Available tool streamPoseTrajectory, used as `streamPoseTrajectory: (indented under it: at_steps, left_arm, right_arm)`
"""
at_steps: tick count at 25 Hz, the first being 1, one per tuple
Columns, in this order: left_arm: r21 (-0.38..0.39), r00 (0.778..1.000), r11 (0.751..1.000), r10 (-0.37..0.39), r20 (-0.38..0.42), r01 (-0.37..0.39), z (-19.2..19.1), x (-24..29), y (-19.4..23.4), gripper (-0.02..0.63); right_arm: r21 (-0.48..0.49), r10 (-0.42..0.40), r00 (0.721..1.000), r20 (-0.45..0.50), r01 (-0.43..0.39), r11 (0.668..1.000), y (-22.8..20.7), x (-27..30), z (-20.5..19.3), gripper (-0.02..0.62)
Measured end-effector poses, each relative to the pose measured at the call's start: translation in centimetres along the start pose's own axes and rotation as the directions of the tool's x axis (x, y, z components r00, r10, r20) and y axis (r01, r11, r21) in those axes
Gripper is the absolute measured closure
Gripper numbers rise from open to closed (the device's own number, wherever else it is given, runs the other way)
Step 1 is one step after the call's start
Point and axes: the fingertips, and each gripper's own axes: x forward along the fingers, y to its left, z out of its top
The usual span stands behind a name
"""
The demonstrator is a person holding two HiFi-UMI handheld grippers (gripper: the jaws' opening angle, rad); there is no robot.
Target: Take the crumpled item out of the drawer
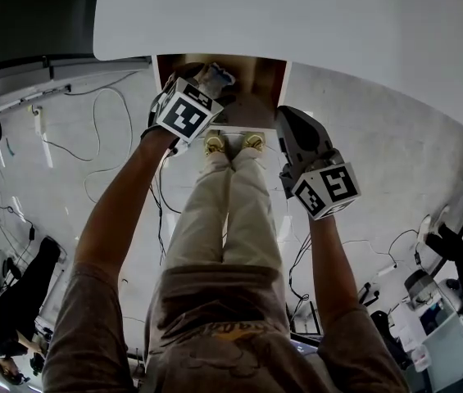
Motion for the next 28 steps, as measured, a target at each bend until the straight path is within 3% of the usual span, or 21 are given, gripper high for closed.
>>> streamPoseTrajectory:
  at_steps: [13, 22, 28]
  left_arm:
    - [0.061, 0.976, 0.998, -0.008, -0.217, 0.022, -2.7, 4.3, 0.9, 0.198]
    - [0.084, 0.946, 0.995, -0.021, -0.323, 0.05, -4.3, 6.0, 1.3, 0.198]
    - [0.069, 0.938, 0.997, -0.01, -0.346, 0.036, -5.1, 6.6, 2.0, 0.218]
  right_arm:
    - [0.02, -0.006, 1.0, 0.003, 0.006, 1.0, -1.5, -0.3, -0.2, 0.6]
    - [0.032, 0.002, 1.0, 0.004, -0.002, 0.999, -1.9, -0.3, -0.3, 0.6]
    - [0.034, 0.004, 1.0, -0.01, -0.004, 0.999, -1.6, -0.4, -1.0, 0.6]
